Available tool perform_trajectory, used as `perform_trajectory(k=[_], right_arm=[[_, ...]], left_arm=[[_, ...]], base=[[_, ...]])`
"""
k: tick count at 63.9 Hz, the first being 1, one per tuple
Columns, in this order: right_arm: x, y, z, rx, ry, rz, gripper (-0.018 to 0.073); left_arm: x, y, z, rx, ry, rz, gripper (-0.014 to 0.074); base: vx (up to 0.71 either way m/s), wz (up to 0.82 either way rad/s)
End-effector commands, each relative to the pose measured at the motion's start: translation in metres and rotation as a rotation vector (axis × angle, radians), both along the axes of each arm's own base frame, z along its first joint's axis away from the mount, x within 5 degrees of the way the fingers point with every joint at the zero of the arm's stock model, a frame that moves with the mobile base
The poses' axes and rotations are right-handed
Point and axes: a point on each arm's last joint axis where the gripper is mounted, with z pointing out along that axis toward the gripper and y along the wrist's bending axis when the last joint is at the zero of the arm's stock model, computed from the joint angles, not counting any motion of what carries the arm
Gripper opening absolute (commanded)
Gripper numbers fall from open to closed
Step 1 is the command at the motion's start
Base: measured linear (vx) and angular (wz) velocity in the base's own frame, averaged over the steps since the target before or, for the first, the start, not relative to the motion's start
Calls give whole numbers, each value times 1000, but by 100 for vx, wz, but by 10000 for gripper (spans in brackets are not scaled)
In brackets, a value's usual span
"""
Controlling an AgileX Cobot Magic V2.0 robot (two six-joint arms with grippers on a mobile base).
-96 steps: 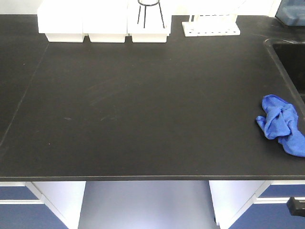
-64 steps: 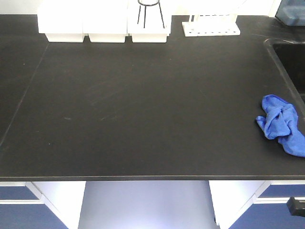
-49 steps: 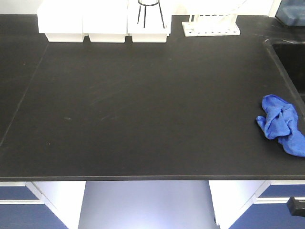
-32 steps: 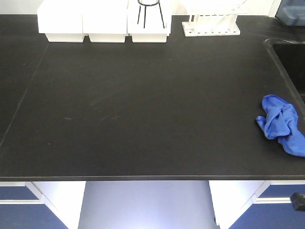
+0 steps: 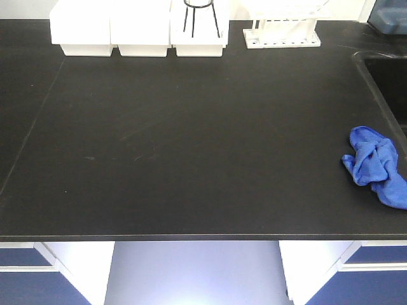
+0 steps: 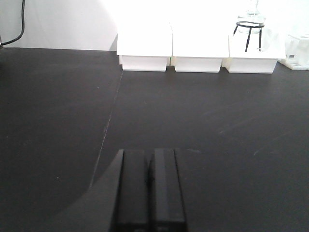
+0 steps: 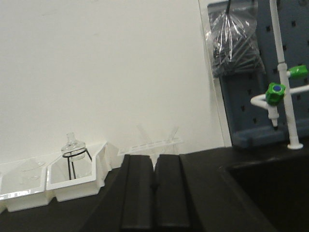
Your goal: Wipe right workspace with blue cloth
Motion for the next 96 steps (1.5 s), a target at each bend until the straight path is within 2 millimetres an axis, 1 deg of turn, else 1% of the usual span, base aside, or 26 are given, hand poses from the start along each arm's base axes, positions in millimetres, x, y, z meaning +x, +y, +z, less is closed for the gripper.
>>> perform_trajectory(k=[1, 6, 9, 11, 16, 22, 25, 28, 29, 36, 40, 44, 51, 61, 64, 68, 80, 86, 90, 96], right_arm=[[-5, 1, 44, -9, 13, -8, -4], [3, -1, 72, -78, 131, -49, -4], [13, -6, 86, -128, 201, -92, -4], [24, -11, 96, -173, 261, -130, -4], [54, -23, 105, -281, 371, -200, -1], [89, -32, 102, -340, 479, -213, 0], [109, -36, 94, -338, 552, -200, 4], [124, -38, 86, -312, 611, -186, 11], [130, -39, 81, -304, 644, -180, 15], [156, -42, 52, -227, 776, -142, 55], [171, -42, 35, -145, 838, -120, 94], [184, -43, 21, -108, 864, -105, 142], [201, -45, 1, -82, 894, -92, 254], [215, -47, -21, -57, 944, -84, 441], [219, -47, -28, -40, 946, -84, 482], [224, -48, -35, -31, 950, -83, 510], [236, -50, -68, -21, 1030, -73, 505], [240, -50, -79, -22, 1047, -68, 482], [241, -50, -82, -22, 1048, -67, 450], [242, -51, -80, -39, 1030, -63, 347]], left_arm=[[1, -1, -2, -8, -64, -5, -6], [1, -1, -2, -8, -64, -5, -6], [1, -1, -2, -8, -64, -5, -6], [1, -1, -2, -8, -64, -5, -6], [1, -1, -2, -8, -64, -5, -6], [1, -1, -2, -8, -64, -5, -6], [1, -1, -2, -8, -64, -5, -6], [1, -1, -2, -8, -64, -5, -6], [1, -1, -2, -8, -64, -5, -6], [1, -1, -2, -8, -64, -5, -6], [1, -1, -2, -8, -64, -5, -6], [1, -1, -2, -8, -64, -5, -6], [1, -1, -2, -8, -64, -5, -6], [1, -1, -2, -8, -64, -5, -6], [1, -1, -2, -8, -64, -5, -6], [1, -1, -2, -8, -64, -5, -6], [1, -1, -2, -8, -64, -5, -6], [1, -1, -2, -8, -64, -5, -6], [1, -1, -2, -8, -64, -5, -6], [1, -1, -2, -8, -64, -5, -6]], base=[[0, 0], [0, 0], [0, 0], [0, 0], [0, 0], [0, 0], [0, 0], [0, 0], [0, 0], [0, 0], [0, 0], [0, 0], [0, 0], [0, 0], [0, 0], [0, 0], [0, 0], [0, 0], [0, 0], [0, 0]])
